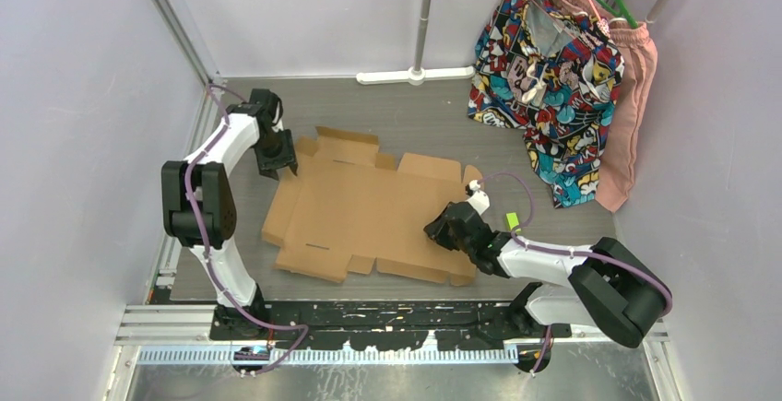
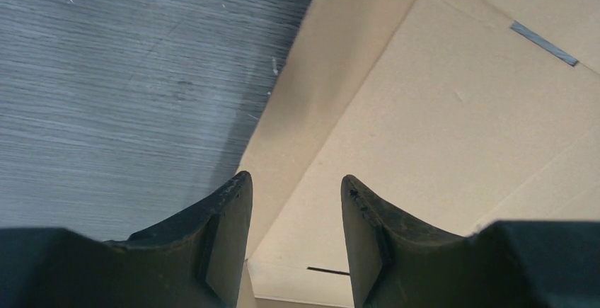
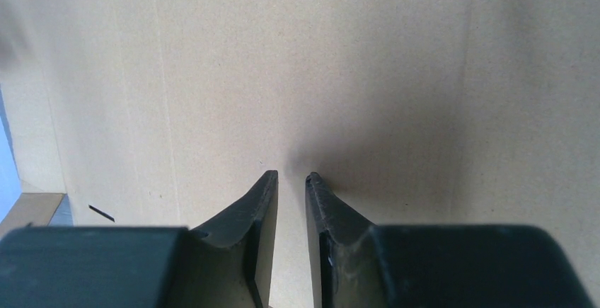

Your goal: Fold the paper box

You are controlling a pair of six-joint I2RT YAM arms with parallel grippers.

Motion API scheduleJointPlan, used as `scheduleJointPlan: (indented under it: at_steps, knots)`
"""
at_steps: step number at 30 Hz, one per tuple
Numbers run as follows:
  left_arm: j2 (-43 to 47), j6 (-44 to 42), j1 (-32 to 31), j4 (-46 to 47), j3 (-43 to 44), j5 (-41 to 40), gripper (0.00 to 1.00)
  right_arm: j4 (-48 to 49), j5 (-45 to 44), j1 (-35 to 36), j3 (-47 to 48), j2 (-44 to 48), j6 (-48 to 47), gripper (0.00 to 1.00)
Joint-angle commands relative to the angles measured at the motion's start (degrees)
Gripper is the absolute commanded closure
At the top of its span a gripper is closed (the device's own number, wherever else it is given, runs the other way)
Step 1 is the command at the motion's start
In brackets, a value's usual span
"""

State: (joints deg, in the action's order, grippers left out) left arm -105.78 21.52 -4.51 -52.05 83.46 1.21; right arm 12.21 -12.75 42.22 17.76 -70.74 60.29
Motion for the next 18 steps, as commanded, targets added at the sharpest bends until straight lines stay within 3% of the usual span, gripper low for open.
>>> scheduleJointPlan:
  at_steps: [1,6,11,15,18]
  knots:
    - [1.45,-1.35,1.58,5.09,-2.13,1.50,0.50,-1.60,0.32,-0.71,-1.51,0.02,-1.36,0.72]
    - [-1.90,-1.70,3.26,5.22,-1.42,6.72,0.49,-0.67,1.09,-1.06,-1.71,-0.93,-1.46,0.70]
    - [-2.47,-1.49,3.48,5.22,-1.32,5.67,0.49,-1.15,1.54,-1.19,-1.73,-0.09,-2.33,0.67]
    - [0.85,-0.92,3.20,5.99,-3.18,5.91,0.50,-4.38,5.06,-1.06,1.27,5.17,-9.90,0.63]
    - [4.30,-0.74,3.07,5.81,-4.09,5.79,0.50,-7.41,12.84,-0.57,4.81,10.66,-19.01,0.60]
